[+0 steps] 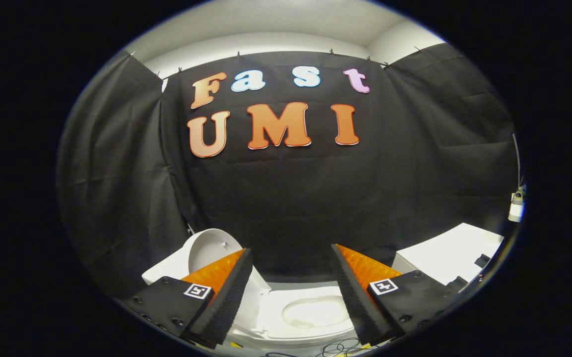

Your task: Open the toilet lid.

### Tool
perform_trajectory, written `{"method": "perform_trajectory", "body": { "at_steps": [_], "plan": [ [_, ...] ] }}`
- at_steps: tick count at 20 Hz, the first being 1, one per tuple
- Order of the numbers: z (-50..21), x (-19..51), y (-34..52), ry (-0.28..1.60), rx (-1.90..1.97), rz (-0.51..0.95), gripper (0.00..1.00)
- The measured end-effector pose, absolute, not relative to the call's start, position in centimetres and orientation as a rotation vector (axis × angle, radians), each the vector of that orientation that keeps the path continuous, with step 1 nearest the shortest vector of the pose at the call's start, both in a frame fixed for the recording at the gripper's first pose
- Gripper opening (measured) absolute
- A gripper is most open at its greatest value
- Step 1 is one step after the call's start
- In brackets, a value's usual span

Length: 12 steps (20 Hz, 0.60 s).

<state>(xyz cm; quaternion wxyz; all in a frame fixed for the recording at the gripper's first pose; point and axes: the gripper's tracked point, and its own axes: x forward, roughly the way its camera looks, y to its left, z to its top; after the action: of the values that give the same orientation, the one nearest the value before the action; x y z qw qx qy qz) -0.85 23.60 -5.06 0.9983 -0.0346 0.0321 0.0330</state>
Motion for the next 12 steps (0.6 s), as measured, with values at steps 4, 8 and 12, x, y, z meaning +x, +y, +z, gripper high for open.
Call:
{"method": "perform_trajectory", "body": {
  "at_steps": [4,8,12],
  "plan": [
    [-3.2,-2.0,20.5,0.037,-0.062,0.035,1.00],
    [-1.6,-2.9,17.9,0.009,-0.061,0.007,1.00],
    [-0.6,-3.5,16.7,-0.006,-0.062,0.007,1.00]
  ]
}}
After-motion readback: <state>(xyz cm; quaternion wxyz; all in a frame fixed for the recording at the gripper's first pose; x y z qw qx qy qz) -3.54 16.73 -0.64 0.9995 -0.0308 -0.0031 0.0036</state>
